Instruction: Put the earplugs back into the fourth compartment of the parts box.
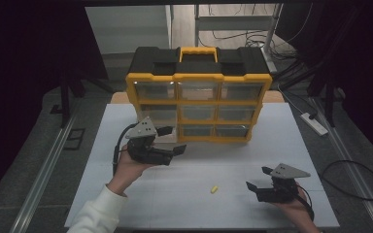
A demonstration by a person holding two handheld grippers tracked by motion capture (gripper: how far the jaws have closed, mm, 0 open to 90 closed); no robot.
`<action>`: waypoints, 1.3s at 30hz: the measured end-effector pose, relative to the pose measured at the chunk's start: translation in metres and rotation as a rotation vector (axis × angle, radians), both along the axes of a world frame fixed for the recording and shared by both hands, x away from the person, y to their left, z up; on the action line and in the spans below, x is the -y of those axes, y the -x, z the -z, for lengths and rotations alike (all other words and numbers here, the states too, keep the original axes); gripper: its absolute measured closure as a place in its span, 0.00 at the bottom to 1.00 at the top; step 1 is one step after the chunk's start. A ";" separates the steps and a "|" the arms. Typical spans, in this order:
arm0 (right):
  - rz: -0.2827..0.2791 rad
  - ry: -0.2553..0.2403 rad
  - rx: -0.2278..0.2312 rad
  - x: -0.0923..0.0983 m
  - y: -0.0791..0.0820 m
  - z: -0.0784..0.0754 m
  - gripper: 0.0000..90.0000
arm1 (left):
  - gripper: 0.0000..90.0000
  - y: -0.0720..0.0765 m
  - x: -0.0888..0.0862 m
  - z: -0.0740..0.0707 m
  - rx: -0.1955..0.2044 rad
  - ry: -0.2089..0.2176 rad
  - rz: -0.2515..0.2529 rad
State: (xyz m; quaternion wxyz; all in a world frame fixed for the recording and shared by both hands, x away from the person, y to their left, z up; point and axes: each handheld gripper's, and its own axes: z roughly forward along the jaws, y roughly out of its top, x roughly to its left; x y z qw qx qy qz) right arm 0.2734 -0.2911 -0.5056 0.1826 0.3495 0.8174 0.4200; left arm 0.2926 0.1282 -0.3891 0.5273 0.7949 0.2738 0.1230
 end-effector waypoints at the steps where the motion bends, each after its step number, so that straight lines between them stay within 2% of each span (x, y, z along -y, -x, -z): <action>1: 0.000 0.000 0.000 0.000 0.000 0.000 0.18 | 0.24 0.000 0.002 0.001 -0.002 0.002 0.003; 6: 0.000 0.000 0.000 0.000 0.000 0.000 0.18 | 0.24 0.003 0.009 0.008 -0.017 0.006 0.029; 17: -0.001 0.000 0.001 0.000 0.000 0.000 0.18 | 0.24 0.010 0.033 0.021 -0.051 -0.029 0.106; 21: 0.001 -0.003 0.002 0.000 0.000 0.000 0.18 | 0.24 0.010 0.046 0.032 -0.074 -0.073 0.128; 26: 0.002 -0.006 0.004 0.000 0.000 -0.001 0.18 | 0.24 0.010 0.056 0.040 -0.099 -0.087 0.147; 27: 0.002 -0.006 0.004 0.000 0.001 -0.001 0.18 | 0.25 0.011 0.064 0.045 -0.116 -0.101 0.165; 32: -0.002 -0.005 0.004 0.000 0.000 -0.001 0.18 | 0.24 0.010 0.084 0.057 -0.141 -0.155 0.202; 33: -0.001 -0.005 0.004 0.000 0.000 -0.001 0.18 | 0.24 0.010 0.084 0.057 -0.141 -0.155 0.202; 35: -0.001 -0.007 0.004 0.000 0.000 -0.001 0.18 | 0.24 0.008 0.097 0.066 -0.158 -0.195 0.223; 37: -0.001 -0.006 0.004 0.001 0.001 -0.001 0.18 | 0.24 0.008 0.100 0.069 -0.163 -0.205 0.228; 39: -0.004 -0.005 0.004 0.000 0.001 -0.001 0.18 | 0.24 0.004 0.108 0.077 -0.181 -0.251 0.233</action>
